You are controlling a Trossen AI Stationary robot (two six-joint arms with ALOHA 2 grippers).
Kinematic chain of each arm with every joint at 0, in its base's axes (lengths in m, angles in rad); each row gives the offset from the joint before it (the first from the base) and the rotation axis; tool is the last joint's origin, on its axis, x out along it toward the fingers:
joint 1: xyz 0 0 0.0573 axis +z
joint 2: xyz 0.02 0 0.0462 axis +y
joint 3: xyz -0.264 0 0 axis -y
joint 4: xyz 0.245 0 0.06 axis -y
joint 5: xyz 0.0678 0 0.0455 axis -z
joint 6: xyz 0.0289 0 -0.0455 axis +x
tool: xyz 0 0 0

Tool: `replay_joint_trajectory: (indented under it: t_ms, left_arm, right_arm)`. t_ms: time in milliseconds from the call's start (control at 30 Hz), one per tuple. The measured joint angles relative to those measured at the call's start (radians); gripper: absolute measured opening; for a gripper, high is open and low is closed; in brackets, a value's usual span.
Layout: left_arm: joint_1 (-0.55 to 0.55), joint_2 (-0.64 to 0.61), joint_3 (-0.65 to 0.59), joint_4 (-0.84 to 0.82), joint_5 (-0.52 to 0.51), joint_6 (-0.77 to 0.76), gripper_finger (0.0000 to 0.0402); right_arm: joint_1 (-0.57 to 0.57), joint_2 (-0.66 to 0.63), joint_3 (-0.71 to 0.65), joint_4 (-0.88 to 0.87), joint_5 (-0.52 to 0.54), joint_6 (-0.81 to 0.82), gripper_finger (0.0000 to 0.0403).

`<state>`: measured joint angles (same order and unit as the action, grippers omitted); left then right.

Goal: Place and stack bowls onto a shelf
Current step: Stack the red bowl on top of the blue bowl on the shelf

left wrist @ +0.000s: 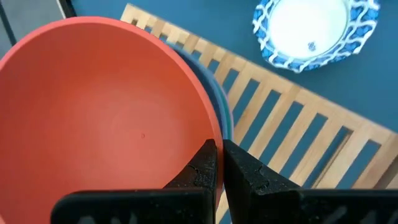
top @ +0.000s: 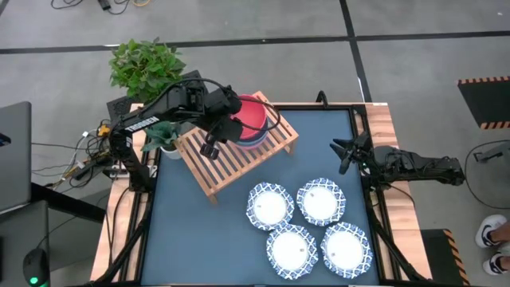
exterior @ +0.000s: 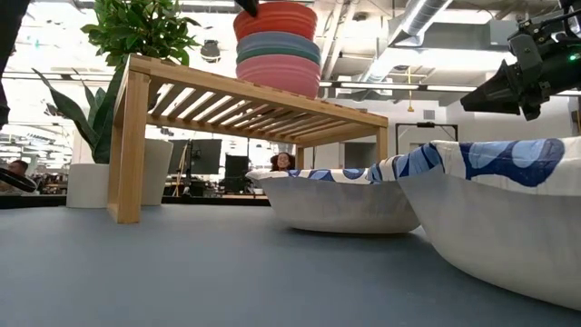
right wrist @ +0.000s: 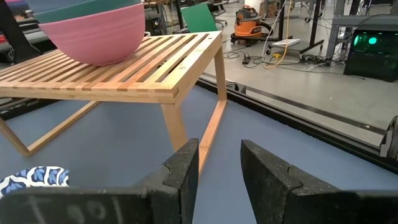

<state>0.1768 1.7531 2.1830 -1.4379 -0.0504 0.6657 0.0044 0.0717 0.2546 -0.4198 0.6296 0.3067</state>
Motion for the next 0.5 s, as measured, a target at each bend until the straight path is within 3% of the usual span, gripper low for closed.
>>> replay_joint_trajectory:
  t_ms: [500]
  left_arm:
    - [0.0,0.0,0.0,0.016,0.012,0.01,0.0]
  right_arm:
    - [0.0,0.0,0.0,0.0,0.0,0.0,0.0144]
